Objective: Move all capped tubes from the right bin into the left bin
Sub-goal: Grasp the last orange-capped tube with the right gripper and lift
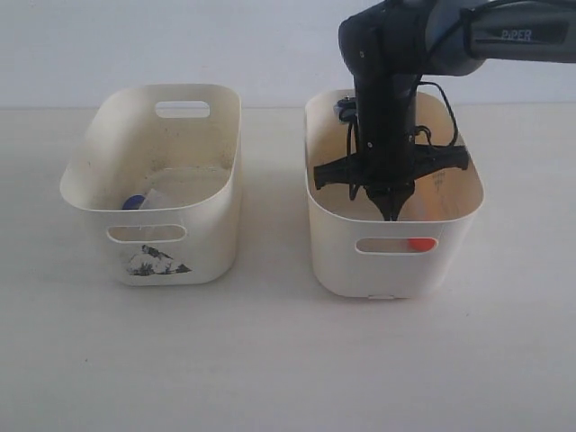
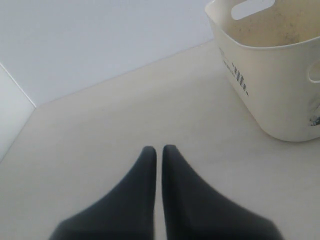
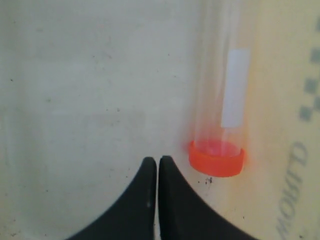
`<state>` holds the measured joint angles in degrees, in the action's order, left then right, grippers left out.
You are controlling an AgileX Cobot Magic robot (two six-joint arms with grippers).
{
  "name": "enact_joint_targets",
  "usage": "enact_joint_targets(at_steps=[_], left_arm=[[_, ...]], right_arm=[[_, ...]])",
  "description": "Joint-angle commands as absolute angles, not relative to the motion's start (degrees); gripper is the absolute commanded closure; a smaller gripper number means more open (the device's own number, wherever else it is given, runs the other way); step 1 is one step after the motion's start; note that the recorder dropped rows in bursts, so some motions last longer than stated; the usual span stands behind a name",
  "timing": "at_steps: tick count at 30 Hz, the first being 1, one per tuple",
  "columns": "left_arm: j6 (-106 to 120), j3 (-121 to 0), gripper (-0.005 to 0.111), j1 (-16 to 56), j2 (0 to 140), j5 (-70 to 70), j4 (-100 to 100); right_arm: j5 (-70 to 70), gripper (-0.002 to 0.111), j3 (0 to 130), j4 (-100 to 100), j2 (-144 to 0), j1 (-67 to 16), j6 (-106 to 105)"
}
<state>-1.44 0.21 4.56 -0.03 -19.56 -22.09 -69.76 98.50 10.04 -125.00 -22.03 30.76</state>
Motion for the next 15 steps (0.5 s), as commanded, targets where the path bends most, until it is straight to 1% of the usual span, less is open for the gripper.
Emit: enact_joint_targets(at_steps=[1,15], left_arm=[[-1.98,0.0,0.102,4.87,0.0,-19.26,-21.93],[-1.98,0.0,0.102,4.87,0.0,-19.26,-21.93]], right_arm=[[-69.96,0.107,98.03,12.87,-124.71,-21.66,31.01],[-69.96,0.107,98.0,17.31,-124.71,-21.66,28.67]])
